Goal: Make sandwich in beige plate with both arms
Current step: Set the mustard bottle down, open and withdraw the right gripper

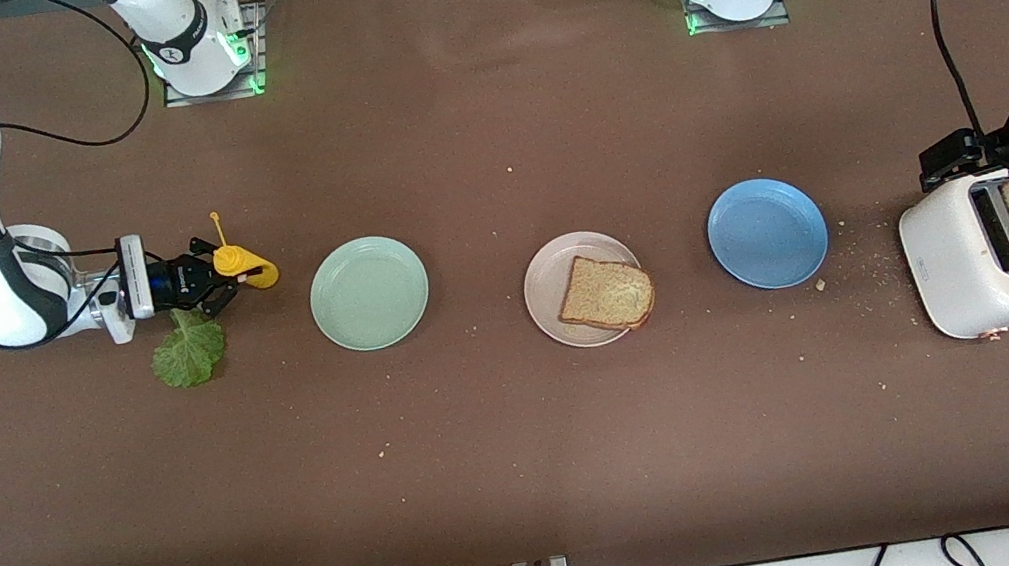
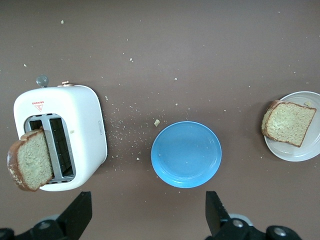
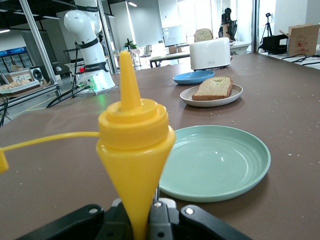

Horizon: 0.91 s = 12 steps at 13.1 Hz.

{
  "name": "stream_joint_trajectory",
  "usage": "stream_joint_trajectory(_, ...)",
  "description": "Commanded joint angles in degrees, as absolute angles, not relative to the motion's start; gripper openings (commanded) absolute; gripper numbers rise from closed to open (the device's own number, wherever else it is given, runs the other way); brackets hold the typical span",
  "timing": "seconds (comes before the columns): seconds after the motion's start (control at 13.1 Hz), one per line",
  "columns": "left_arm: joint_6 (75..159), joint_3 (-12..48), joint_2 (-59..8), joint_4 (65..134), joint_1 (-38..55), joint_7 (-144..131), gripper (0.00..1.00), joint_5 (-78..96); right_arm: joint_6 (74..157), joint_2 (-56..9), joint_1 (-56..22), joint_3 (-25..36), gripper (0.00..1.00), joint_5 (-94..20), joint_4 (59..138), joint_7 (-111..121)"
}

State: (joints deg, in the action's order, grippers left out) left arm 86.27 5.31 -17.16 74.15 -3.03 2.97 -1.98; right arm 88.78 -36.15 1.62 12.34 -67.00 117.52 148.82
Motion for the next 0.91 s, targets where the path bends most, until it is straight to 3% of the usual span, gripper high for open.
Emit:
stream_joint_trajectory(0.0, 85.17, 5.54, -16.79, 73.39, -3.08, 2.81, 1.00, -3.34, 88.86, -36.56, 2.55, 11.69, 0.05, -68.29, 117.86, 150.82)
stream_joint_trajectory(0.23, 85.17, 5.54, -16.79, 73.39, -3.16, 2.90, 1.00, -3.34, 89.30, -37.00, 2.55, 11.69, 0.21, -68.29, 117.86, 150.56)
stream_joint_trajectory(0.46, 85.17, 5.54, -16.79, 73.39, -3.16, 2.90, 1.00, -3.25, 88.77, -37.44, 2.81, 11.69, 0.83, -68.29, 117.34, 144.44)
stream_joint_trajectory(0.53, 85.17, 5.54, -16.79, 73.39, -3.16, 2.90, 1.00, -3.25, 88.60, -37.44, 3.33, 11.78, 0.97, -68.12, 116.55, 142.14)
stream_joint_trajectory(0.84, 85.17, 5.54, -16.79, 73.48, -3.25, 2.99, 1.00, -3.16, 88.51, -36.83, 3.78, 14.58, 0.98, -61.99, 108.83, 133.80)
